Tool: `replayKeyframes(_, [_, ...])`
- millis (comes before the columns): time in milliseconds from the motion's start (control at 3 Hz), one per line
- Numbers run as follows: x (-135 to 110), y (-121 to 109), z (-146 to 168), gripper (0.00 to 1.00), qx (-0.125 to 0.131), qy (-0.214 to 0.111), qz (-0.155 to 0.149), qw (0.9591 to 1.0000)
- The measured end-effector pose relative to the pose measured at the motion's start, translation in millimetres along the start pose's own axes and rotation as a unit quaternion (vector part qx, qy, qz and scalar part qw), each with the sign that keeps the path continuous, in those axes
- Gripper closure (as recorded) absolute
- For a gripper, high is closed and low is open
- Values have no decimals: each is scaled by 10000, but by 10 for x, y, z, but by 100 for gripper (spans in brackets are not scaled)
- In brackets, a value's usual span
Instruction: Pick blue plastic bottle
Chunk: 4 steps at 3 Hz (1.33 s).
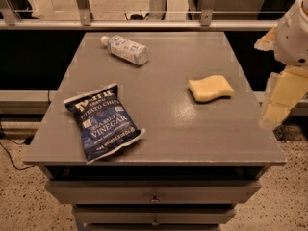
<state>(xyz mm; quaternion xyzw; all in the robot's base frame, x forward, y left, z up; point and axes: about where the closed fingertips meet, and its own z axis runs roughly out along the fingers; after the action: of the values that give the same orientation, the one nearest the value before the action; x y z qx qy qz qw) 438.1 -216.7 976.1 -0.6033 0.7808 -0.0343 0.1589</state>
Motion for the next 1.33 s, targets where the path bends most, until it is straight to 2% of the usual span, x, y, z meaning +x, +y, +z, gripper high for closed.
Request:
replayKeyframes(333, [0,0,0,0,1,0,0,10000])
replayKeyframes(667, [-151,-74,131,0,57,-192,33,9998])
replayKeyframes(1000, [-499,-312,440,0,118,-594,46,9982])
replayKeyframes(1333, [-953,-648,835,0,222,-996,56,9948])
